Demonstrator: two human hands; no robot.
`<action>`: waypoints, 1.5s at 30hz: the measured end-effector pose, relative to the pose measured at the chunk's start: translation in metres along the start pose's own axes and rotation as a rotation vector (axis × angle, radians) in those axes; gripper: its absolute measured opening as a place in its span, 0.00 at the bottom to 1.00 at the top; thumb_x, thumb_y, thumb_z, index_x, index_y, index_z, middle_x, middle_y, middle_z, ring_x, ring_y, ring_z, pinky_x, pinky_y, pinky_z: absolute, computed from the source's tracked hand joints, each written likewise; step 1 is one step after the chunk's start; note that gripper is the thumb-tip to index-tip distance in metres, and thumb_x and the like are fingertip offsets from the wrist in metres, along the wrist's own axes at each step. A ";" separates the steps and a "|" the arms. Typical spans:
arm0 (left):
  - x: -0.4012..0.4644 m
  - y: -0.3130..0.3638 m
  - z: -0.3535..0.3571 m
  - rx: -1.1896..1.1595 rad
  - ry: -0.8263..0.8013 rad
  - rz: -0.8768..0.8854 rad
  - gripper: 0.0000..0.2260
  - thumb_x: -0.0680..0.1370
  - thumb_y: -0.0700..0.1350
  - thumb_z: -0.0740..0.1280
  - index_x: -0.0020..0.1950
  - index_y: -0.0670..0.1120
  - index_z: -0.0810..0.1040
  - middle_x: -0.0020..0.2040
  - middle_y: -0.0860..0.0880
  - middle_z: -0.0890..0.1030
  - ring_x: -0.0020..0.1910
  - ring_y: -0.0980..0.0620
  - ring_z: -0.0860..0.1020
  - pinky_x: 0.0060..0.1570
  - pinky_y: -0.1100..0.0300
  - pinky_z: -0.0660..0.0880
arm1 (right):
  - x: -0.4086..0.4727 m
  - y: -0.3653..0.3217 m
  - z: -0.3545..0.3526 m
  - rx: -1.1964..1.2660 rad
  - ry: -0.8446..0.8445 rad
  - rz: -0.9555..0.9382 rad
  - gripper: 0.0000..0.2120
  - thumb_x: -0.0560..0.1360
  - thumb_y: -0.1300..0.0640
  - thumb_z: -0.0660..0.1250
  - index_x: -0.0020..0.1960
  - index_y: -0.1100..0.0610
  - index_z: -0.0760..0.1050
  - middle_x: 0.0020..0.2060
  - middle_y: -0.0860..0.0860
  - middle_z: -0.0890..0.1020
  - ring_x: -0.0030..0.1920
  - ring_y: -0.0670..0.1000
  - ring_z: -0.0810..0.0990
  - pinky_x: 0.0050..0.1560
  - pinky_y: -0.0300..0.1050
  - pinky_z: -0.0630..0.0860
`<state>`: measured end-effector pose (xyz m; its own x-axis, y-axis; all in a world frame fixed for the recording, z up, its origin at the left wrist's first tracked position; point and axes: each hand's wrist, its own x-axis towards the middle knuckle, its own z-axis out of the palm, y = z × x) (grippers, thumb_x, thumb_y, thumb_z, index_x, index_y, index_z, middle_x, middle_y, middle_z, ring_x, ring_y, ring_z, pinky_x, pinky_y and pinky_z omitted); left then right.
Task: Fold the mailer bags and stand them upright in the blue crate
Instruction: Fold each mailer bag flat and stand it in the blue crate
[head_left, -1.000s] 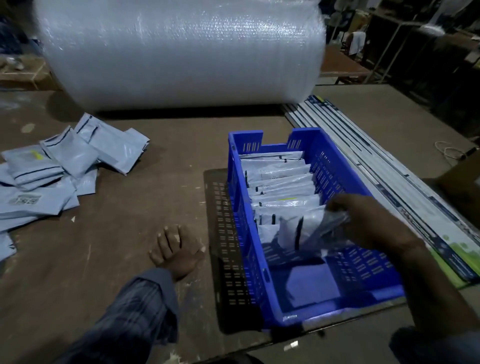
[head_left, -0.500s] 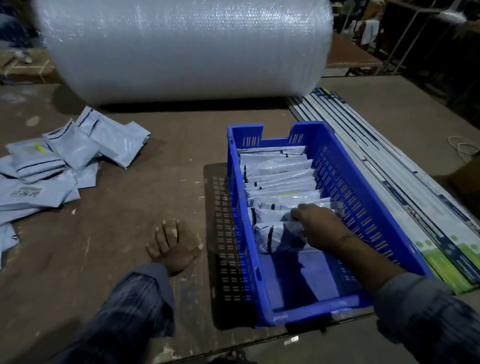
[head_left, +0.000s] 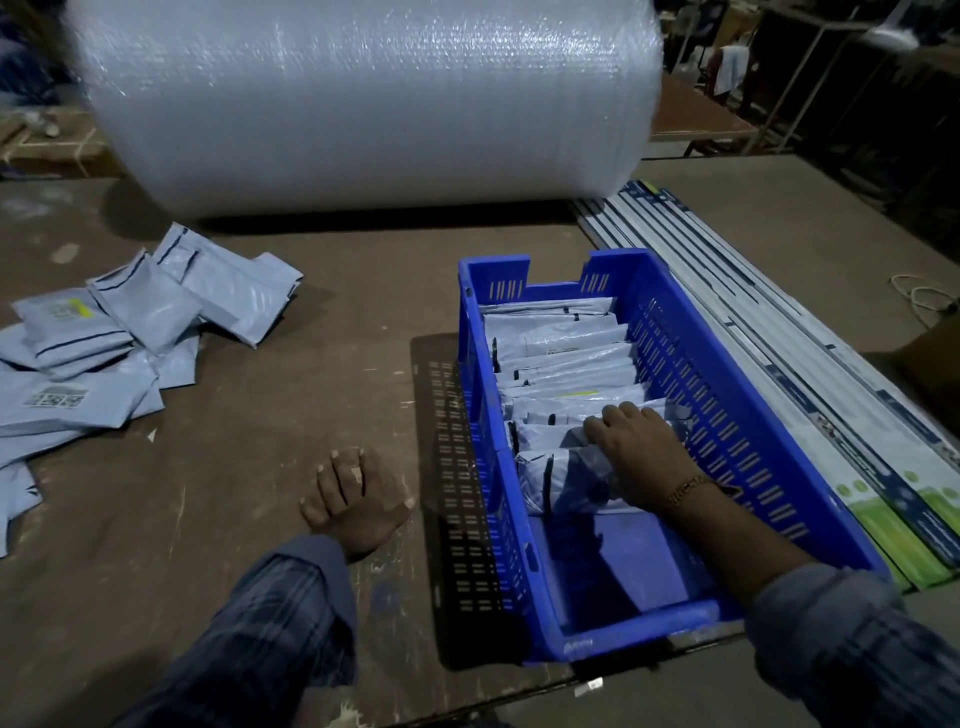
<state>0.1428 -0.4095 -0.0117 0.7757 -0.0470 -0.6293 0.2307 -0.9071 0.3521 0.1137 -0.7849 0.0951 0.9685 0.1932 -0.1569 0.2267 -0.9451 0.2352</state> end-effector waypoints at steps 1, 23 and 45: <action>-0.001 0.002 0.000 -0.005 -0.006 0.016 0.48 0.78 0.77 0.56 0.79 0.60 0.23 0.77 0.47 0.19 0.78 0.37 0.23 0.76 0.31 0.34 | 0.000 -0.001 -0.002 0.002 0.001 0.010 0.29 0.60 0.51 0.83 0.56 0.54 0.75 0.49 0.55 0.79 0.49 0.58 0.78 0.46 0.52 0.73; -0.008 -0.255 -0.069 0.219 0.528 0.250 0.29 0.84 0.63 0.48 0.84 0.56 0.63 0.84 0.54 0.63 0.80 0.48 0.65 0.72 0.41 0.66 | 0.057 -0.180 -0.151 0.562 0.392 -0.032 0.11 0.78 0.51 0.69 0.60 0.51 0.78 0.53 0.48 0.81 0.53 0.52 0.79 0.53 0.51 0.78; 0.059 -0.353 -0.162 -0.069 0.831 0.300 0.21 0.84 0.52 0.59 0.74 0.45 0.75 0.69 0.44 0.77 0.66 0.44 0.76 0.68 0.45 0.74 | 0.327 -0.418 -0.116 1.059 0.228 0.054 0.21 0.76 0.60 0.70 0.68 0.57 0.75 0.53 0.51 0.80 0.46 0.48 0.79 0.47 0.40 0.72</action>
<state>0.2022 -0.0246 -0.0603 0.9791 0.0641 0.1931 -0.0371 -0.8769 0.4792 0.3477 -0.2963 0.0569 0.9957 0.0854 0.0361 0.0848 -0.6805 -0.7278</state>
